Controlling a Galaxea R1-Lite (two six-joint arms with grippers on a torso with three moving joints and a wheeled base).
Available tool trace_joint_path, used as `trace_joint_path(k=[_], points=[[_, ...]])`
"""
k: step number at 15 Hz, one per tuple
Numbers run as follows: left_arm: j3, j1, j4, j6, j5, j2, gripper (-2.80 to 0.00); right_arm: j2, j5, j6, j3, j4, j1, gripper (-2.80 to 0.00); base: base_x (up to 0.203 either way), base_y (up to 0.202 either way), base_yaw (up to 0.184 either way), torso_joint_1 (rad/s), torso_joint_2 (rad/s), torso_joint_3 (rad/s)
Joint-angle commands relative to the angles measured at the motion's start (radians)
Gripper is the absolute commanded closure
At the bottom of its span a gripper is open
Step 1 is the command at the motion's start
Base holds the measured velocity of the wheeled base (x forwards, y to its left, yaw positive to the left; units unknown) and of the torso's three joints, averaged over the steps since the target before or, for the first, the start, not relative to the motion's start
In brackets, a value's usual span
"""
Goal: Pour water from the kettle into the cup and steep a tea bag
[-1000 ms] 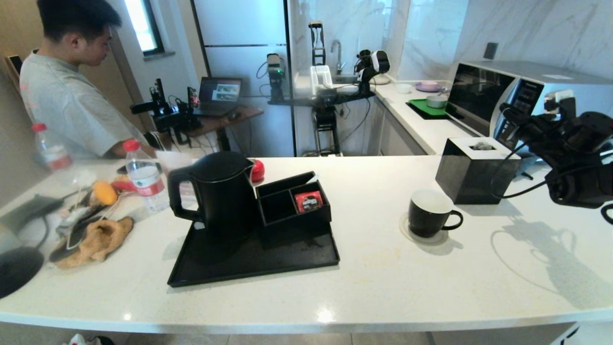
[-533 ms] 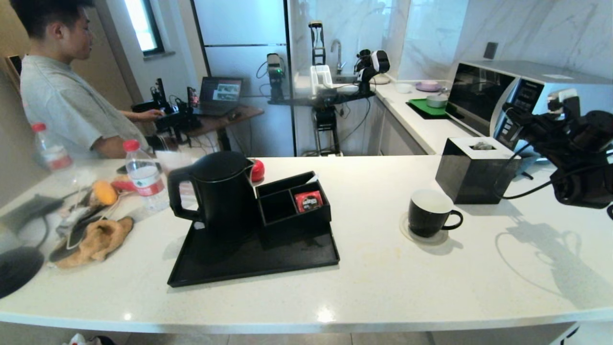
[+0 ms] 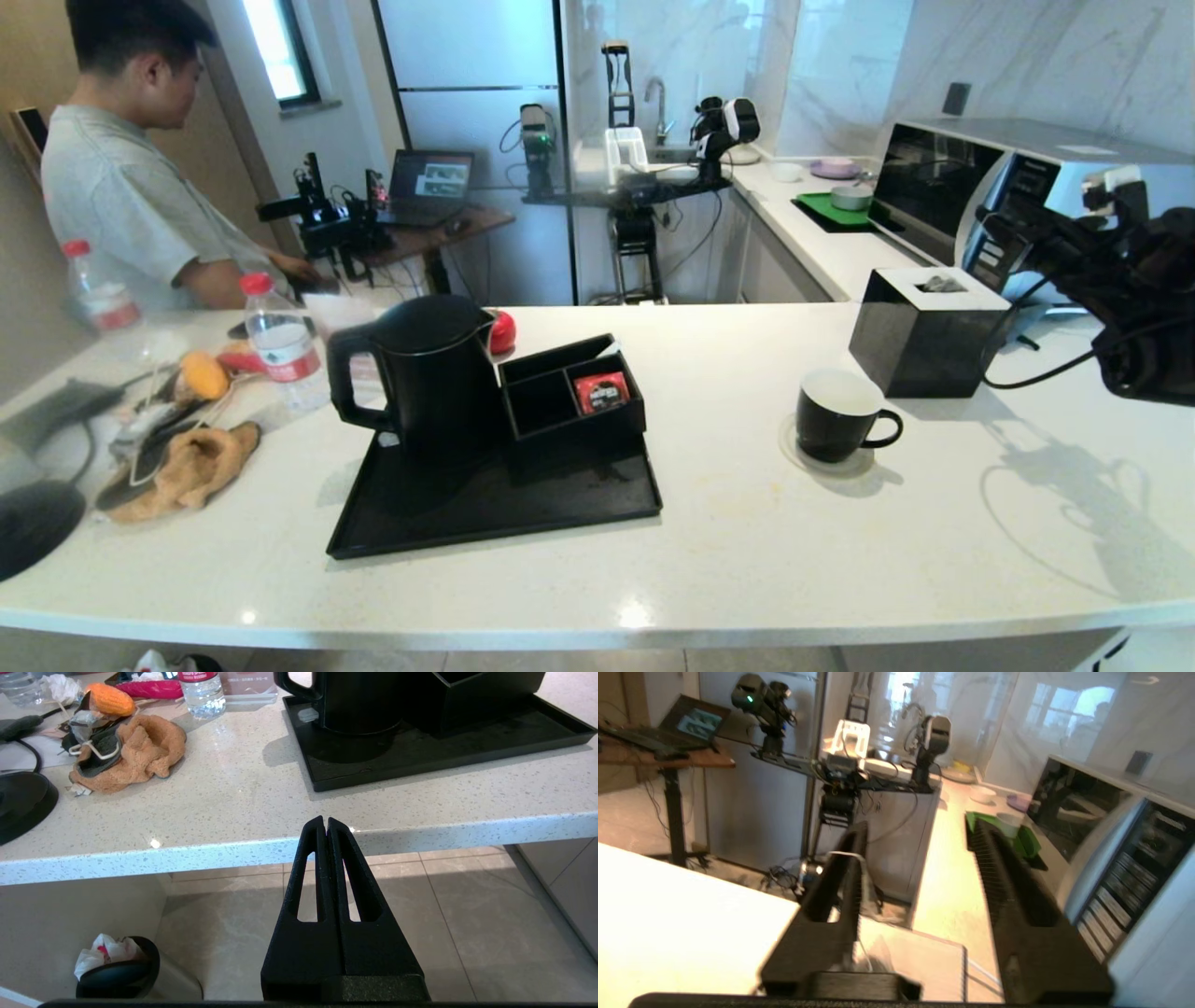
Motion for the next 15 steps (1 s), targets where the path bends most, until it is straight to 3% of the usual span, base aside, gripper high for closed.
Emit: trace_joint_path(k=[1, 8, 15], points=[[0.0, 0.0, 0.001, 0.001, 0.0, 0.0, 0.0, -0.026, 0.003, -0.027, 0.049, -0.011, -0.025, -2.8, 0.0, 0.0, 0.0, 0.0, 0.0, 0.0], [0.0, 0.0, 0.001, 0.001, 0.0, 0.0, 0.0, -0.015, 0.004, -0.2, 0.09, -0.002, -0.186, -2.8, 0.0, 0.0, 0.0, 0.0, 0.0, 0.0], [0.0, 0.0, 0.001, 0.001, 0.0, 0.0, 0.0, 0.034, 0.011, -0.313, 0.202, -0.06, -0.203, -2.8, 0.0, 0.0, 0.0, 0.0, 0.0, 0.0]])
